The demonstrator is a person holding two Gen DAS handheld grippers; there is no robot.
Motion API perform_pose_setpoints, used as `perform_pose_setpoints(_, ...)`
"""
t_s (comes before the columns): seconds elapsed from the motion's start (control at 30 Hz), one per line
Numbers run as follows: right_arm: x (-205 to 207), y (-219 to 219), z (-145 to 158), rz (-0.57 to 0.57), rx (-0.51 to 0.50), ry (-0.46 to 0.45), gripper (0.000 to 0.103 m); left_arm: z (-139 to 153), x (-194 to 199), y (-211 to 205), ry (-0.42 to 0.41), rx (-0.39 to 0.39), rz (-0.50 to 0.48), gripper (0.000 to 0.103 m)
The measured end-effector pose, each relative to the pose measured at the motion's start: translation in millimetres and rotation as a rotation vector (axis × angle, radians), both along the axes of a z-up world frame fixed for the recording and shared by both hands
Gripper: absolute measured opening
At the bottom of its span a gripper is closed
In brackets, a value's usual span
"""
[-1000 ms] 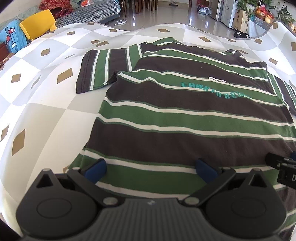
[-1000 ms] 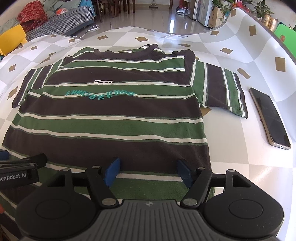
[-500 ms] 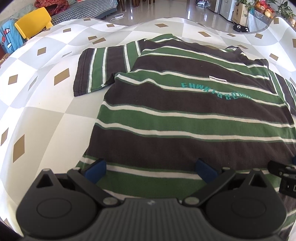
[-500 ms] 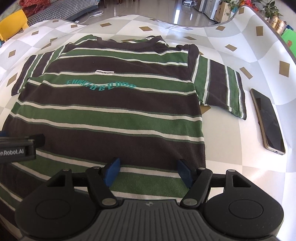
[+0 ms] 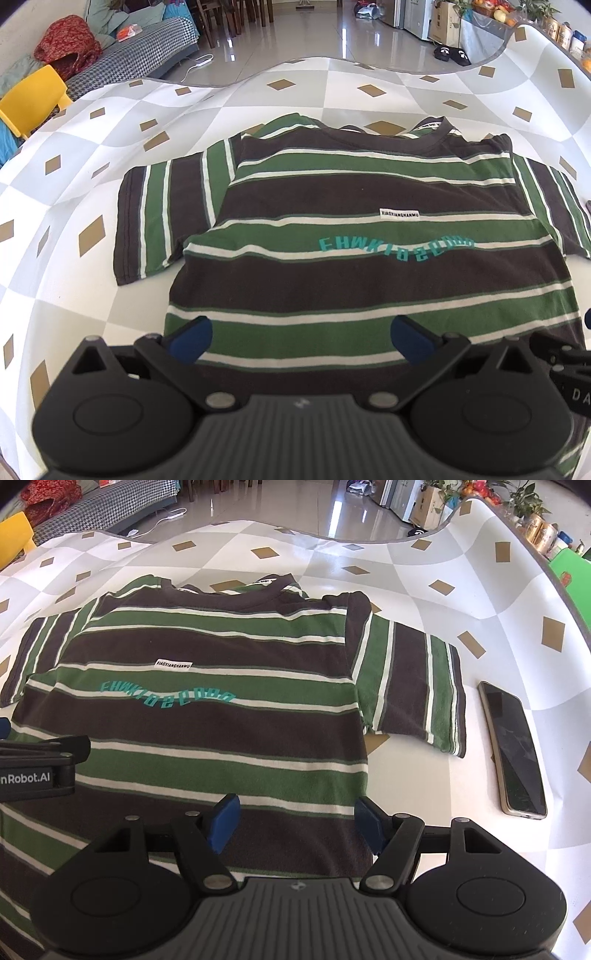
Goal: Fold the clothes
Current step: 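Move the open right gripper toward the shirt's side edge by the sleeve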
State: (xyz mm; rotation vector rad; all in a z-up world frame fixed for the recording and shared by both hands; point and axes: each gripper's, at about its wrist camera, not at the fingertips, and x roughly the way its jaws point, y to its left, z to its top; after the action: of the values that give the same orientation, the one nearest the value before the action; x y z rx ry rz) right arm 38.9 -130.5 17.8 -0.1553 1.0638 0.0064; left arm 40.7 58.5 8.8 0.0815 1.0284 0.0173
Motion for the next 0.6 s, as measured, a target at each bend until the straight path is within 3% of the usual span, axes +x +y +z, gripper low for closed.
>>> perform_pose_setpoints(0.33, 31, -7, 16, -0.016, 0.011, -0.075, 0.066, -7, 22, -9, -0.017, -0.013, -0.02, 0.103)
perform_pose_setpoints(0.6, 52, -15, 11, -0.037, 0.002, -0.099, 0.066, -21, 36, -8, 0.003, -0.028, 0.005, 0.103)
